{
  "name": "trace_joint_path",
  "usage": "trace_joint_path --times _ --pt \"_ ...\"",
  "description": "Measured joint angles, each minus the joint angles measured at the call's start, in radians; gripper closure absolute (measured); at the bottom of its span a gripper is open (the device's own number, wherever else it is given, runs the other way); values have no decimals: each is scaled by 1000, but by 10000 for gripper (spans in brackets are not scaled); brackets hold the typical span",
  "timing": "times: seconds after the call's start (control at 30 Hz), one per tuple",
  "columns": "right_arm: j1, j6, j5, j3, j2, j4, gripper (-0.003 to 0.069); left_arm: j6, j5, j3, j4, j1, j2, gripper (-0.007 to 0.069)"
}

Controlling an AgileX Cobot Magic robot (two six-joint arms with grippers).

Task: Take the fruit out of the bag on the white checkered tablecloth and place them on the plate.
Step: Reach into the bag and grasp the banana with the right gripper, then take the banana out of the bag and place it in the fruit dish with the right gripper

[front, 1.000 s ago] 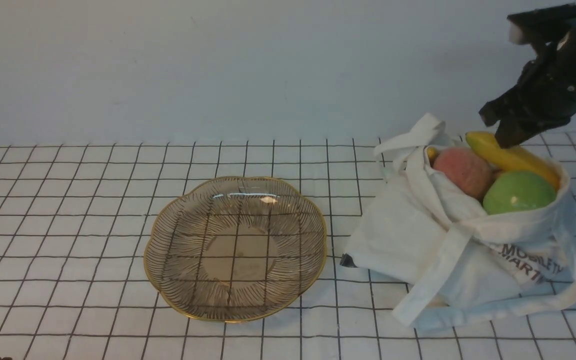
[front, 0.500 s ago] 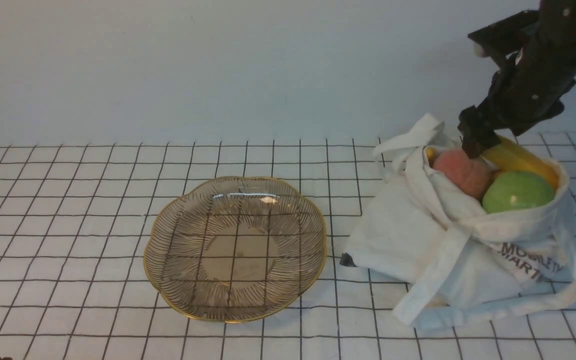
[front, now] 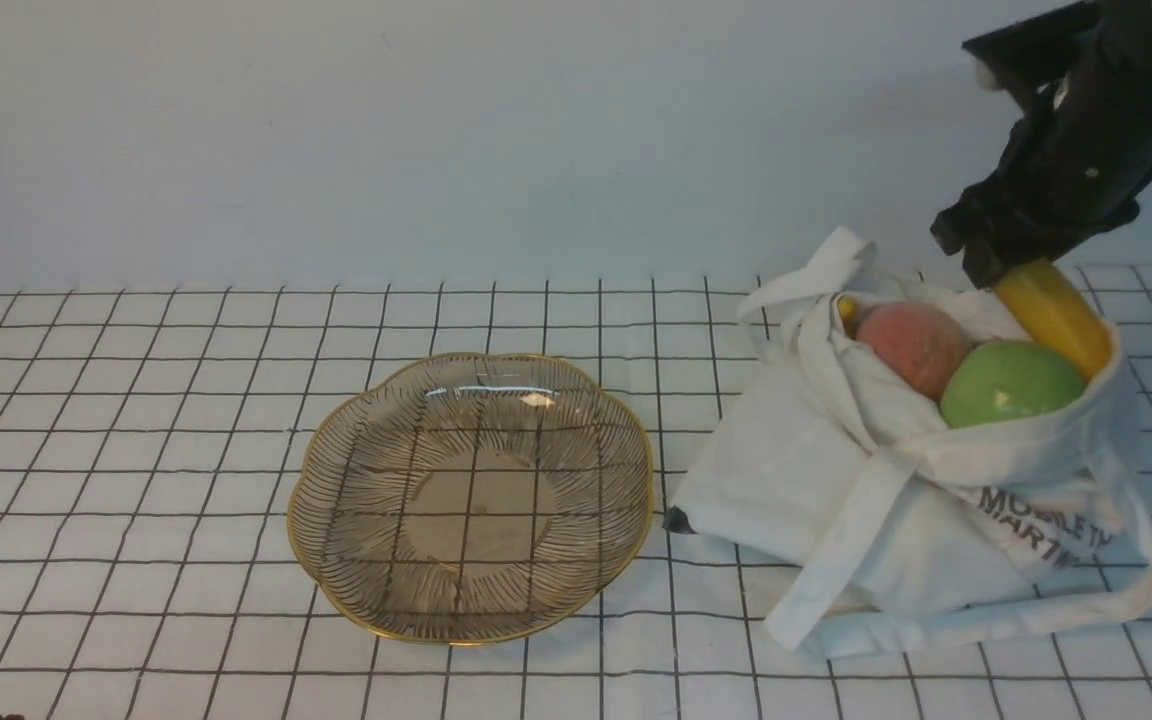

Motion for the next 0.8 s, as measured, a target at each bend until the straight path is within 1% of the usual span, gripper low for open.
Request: trace_joint_path --times 0.13,0.3,0.43,0.67,0.8 --pt "3 2 16 0 -86 58 324 0 0 0 0 0 0 632" --pt "6 2 33 0 -143 71 324 0 0 0 0 0 0 632" --pt "6 25 35 0 -158 38 325 0 0 0 0 0 0 632" --pt "6 54 42 0 -158 37 325 0 0 0 0 0 0 632" --pt "6 67 43 0 -160 -11 325 0 0 0 0 0 0 632"
